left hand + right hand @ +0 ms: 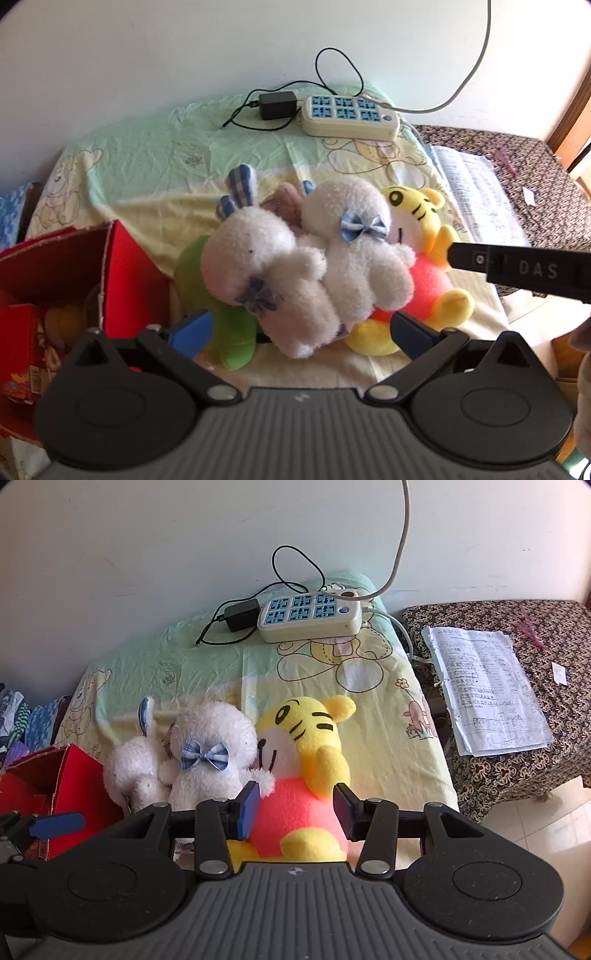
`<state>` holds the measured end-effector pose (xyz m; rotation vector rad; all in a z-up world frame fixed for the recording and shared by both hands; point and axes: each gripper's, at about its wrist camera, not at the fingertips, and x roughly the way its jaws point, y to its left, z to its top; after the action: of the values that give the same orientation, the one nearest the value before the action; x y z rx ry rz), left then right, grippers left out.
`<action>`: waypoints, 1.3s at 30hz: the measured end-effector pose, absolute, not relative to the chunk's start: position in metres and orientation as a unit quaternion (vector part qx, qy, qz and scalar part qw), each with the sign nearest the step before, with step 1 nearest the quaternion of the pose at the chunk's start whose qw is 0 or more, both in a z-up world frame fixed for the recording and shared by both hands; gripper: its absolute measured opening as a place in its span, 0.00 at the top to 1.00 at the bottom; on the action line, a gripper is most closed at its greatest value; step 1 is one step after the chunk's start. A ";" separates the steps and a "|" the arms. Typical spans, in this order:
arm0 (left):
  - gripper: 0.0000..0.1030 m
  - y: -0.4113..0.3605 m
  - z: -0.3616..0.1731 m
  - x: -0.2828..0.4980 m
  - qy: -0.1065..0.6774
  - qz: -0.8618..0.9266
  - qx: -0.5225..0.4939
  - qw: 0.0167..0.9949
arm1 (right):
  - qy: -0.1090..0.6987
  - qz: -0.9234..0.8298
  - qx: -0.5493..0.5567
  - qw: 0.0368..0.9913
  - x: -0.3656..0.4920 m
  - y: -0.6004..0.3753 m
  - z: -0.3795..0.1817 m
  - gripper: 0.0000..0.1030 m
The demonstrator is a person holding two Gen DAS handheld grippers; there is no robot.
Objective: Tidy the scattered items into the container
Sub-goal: 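Grasp the white bunny plush with the right gripper while the left gripper grasps it too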
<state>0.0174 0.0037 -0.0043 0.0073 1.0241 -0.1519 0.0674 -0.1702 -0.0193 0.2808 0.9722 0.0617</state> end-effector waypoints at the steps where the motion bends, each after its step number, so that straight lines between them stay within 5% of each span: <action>1: 0.04 0.005 -0.004 0.018 0.487 -0.077 -0.006 0.870 | 0.470 0.040 0.147 0.870 0.073 -0.174 -0.020 0.53; 11: 0.17 -0.012 0.006 0.032 0.453 -0.157 -0.036 0.877 | 0.487 0.113 0.202 0.842 0.114 -0.176 -0.024 0.52; 31: 0.18 -0.018 -0.046 0.086 0.484 -0.172 -0.059 0.856 | 0.531 0.195 0.294 0.770 0.154 -0.181 -0.075 0.43; 39: 0.20 -0.023 -0.042 0.084 0.479 -0.183 -0.066 0.856 | 0.532 0.217 0.322 0.753 0.143 -0.186 -0.077 0.53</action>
<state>0.0836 -0.0232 -0.0421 -0.1384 1.0058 -0.3845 0.1435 -0.1862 -0.0767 0.7036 1.1610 0.4727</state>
